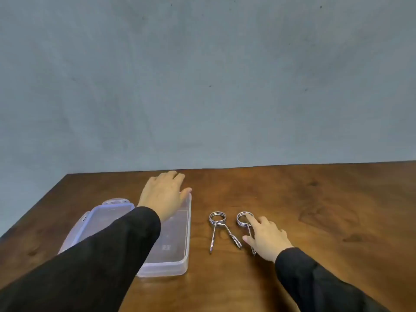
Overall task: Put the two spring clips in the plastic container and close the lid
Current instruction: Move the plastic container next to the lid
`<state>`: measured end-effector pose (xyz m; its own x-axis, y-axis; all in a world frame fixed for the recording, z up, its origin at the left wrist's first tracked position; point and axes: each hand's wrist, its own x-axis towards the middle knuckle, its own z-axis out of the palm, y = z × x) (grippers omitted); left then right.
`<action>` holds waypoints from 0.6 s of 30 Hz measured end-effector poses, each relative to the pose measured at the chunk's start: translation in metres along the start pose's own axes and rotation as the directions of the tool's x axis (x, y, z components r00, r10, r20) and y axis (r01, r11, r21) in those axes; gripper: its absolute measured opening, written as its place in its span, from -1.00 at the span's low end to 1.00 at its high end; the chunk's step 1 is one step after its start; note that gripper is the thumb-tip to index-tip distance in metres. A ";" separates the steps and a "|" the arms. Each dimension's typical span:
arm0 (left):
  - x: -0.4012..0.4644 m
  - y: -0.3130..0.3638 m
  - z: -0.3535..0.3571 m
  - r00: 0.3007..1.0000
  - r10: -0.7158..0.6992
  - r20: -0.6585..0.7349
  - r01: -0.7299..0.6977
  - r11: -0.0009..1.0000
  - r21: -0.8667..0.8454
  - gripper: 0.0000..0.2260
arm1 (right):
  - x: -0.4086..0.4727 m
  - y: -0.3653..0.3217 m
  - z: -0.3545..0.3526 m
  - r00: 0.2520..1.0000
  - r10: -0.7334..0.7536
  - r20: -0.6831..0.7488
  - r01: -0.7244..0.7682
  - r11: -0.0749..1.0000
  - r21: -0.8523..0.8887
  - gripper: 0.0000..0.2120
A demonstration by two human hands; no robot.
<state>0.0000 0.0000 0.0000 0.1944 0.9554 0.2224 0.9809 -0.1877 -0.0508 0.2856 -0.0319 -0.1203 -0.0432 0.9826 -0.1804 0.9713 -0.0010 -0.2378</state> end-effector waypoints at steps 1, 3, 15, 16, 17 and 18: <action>-0.008 -0.012 0.006 0.998 -0.050 0.031 0.051 0.999 -0.020 -0.56 | -0.002 0.000 0.003 1.000 0.019 0.013 -0.019 1.000 0.004 -0.32; -0.023 -0.037 0.022 0.988 -0.144 0.058 0.149 0.986 -0.080 -0.57 | -0.003 0.002 0.011 0.999 0.023 -0.048 -0.025 0.999 -0.043 -0.34; -0.070 -0.132 0.076 0.939 -0.304 0.162 0.331 0.926 -0.183 -0.58 | 0.009 -0.024 -0.004 0.972 -0.020 -0.232 0.020 1.000 -0.002 -0.53; -0.070 -0.137 0.079 0.938 -0.304 0.166 0.334 0.922 -0.198 -0.58 | 0.011 -0.035 -0.013 0.962 -0.023 -0.273 0.032 0.999 0.029 -0.53; -0.069 -0.142 0.082 0.938 -0.299 0.173 0.331 0.921 -0.207 -0.58 | 0.013 -0.049 -0.023 0.950 -0.032 -0.312 0.052 0.997 0.056 -0.53; -0.068 -0.147 0.087 0.938 -0.293 0.183 0.329 0.919 -0.218 -0.58 | 0.014 -0.065 -0.034 0.941 -0.050 -0.335 0.082 0.993 0.082 -0.53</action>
<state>-0.1576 -0.0180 -0.0921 -0.1061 0.9933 0.0452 0.9668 0.0924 0.2383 0.2301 -0.0112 -0.0747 -0.0105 0.9867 0.1621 0.9420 0.0641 -0.3294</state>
